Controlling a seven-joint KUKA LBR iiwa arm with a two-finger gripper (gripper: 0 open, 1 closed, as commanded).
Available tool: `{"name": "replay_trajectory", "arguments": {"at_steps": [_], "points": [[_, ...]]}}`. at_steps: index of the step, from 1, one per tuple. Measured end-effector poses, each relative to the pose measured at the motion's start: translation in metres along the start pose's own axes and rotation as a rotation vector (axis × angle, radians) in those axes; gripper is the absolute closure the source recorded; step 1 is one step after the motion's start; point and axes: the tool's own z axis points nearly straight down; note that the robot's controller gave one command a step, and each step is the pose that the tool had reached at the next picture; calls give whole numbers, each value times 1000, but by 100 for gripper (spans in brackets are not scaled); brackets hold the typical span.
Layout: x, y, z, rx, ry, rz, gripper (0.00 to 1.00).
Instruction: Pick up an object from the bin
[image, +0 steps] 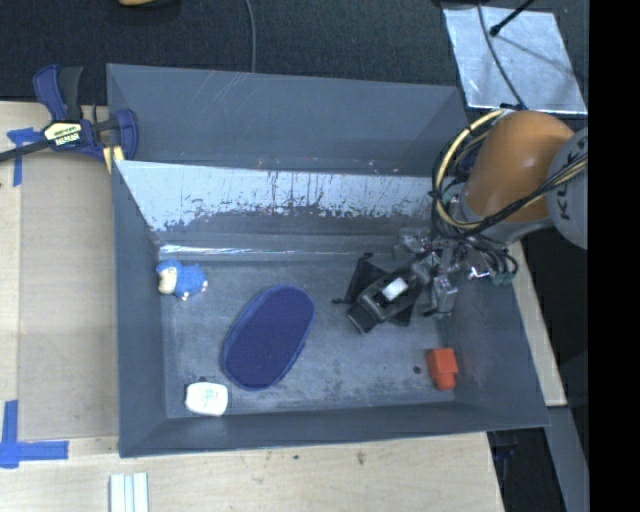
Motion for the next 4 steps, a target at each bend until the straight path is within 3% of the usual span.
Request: {"name": "replay_trajectory", "arguments": {"at_steps": [1, 2, 3, 4], "points": [[0, -1, -1, 3, -1, 0, 100], [0, -2, -32, 3, 4, 1, 100], [-1, -3, -122, 6, 1, 2, 100], [0, -3, -119, 2, 6, 5, 100]]}}
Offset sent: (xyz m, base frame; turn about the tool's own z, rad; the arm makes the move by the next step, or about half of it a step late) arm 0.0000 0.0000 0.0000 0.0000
